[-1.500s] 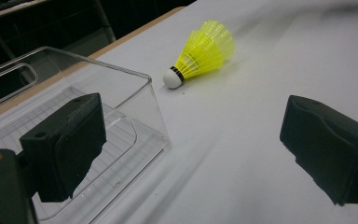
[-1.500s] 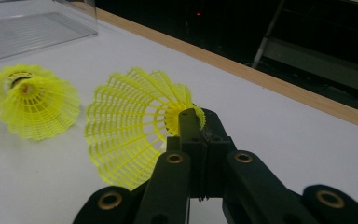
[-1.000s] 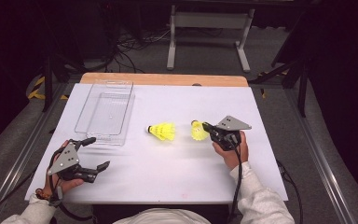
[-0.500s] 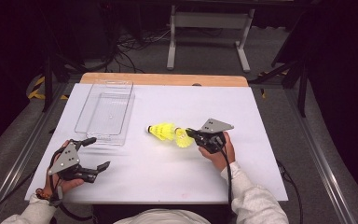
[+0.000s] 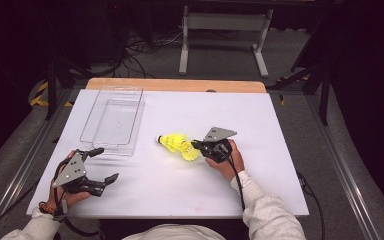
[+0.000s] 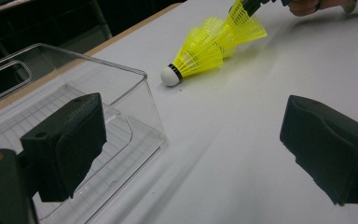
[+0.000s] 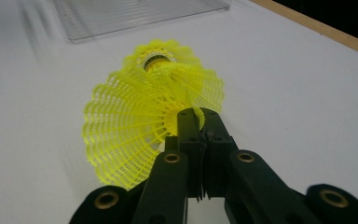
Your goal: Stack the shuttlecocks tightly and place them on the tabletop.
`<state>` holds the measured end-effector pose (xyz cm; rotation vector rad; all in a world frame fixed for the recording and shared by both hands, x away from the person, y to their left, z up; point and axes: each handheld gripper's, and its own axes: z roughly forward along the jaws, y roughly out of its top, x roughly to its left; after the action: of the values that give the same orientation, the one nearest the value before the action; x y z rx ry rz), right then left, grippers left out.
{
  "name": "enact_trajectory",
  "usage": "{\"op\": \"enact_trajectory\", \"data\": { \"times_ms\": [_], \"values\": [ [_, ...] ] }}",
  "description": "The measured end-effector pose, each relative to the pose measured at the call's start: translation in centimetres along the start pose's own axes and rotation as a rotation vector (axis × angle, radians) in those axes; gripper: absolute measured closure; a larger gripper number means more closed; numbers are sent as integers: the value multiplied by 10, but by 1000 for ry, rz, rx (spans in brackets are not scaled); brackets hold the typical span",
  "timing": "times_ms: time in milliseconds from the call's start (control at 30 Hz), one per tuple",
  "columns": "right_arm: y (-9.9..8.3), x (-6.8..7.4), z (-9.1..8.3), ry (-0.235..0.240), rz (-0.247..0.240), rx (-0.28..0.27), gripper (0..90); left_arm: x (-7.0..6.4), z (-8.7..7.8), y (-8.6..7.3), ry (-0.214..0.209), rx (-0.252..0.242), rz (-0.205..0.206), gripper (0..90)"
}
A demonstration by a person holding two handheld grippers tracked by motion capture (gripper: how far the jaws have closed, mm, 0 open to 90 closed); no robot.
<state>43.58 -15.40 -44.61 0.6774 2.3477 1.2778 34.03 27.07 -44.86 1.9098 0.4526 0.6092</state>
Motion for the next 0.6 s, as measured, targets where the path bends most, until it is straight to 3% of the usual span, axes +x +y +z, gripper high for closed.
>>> {"op": "enact_trajectory", "data": {
  "times_ms": [267, 600],
  "values": [
    [-3, -3, 7, -56, -12, 56, 756, 0, 1, 0, -1, 5, 3, 80],
    [-5, -5, 7, -86, -6, 72, 654, 0, 1, 0, -3, 6, 2, 81]
  ]
}}
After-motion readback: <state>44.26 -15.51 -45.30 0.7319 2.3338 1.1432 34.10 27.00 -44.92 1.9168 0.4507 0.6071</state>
